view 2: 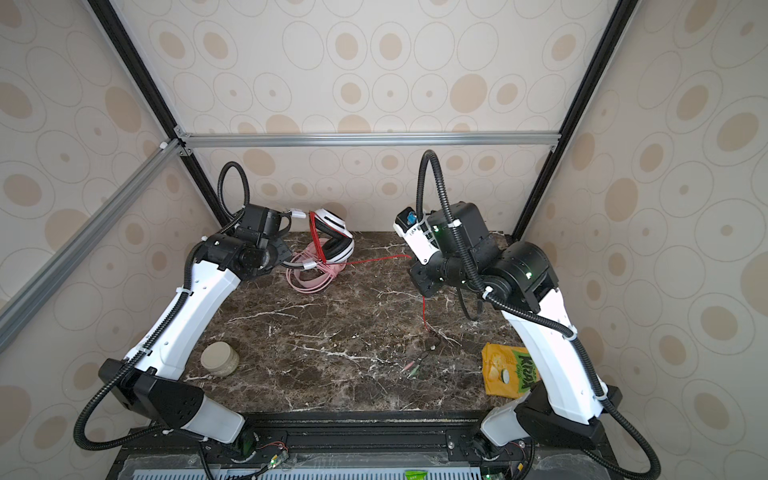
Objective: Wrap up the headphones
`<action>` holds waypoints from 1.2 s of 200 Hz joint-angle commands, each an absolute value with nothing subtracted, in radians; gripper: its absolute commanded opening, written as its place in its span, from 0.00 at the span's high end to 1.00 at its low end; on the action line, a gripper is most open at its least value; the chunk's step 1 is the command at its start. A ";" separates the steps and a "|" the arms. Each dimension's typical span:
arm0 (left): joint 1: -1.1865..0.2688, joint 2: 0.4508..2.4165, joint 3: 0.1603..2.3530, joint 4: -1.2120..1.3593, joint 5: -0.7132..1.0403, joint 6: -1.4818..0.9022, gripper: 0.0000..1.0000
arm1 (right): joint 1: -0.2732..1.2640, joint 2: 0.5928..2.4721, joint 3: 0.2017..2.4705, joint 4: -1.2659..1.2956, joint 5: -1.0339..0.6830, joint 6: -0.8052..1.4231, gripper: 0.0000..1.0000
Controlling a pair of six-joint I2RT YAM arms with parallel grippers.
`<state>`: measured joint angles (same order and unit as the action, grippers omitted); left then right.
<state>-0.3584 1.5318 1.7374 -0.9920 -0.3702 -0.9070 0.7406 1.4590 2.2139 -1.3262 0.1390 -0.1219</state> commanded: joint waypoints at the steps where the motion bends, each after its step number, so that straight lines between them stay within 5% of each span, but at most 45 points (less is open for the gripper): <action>1: -0.415 1.550 1.747 -1.022 -0.490 -0.892 1.00 | 0.747 1.466 2.254 -1.357 0.172 -0.154 1.00; 145: -0.733 1.855 1.916 -1.226 -0.663 -0.781 1.00 | 0.747 1.545 2.390 -1.314 0.168 -0.160 1.00; 192: -0.787 1.780 1.838 -1.042 -0.567 -0.613 1.00 | 0.729 1.583 2.377 -1.317 0.302 -0.157 1.00; 240: -0.816 1.653 1.708 -0.927 -0.531 -0.506 1.00 | 0.595 1.625 2.383 -1.333 0.215 -0.141 1.00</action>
<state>-0.8047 1.7481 1.7279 -1.0298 -0.5415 -0.5800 0.6483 1.6131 2.3600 -1.3437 0.2348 -0.1463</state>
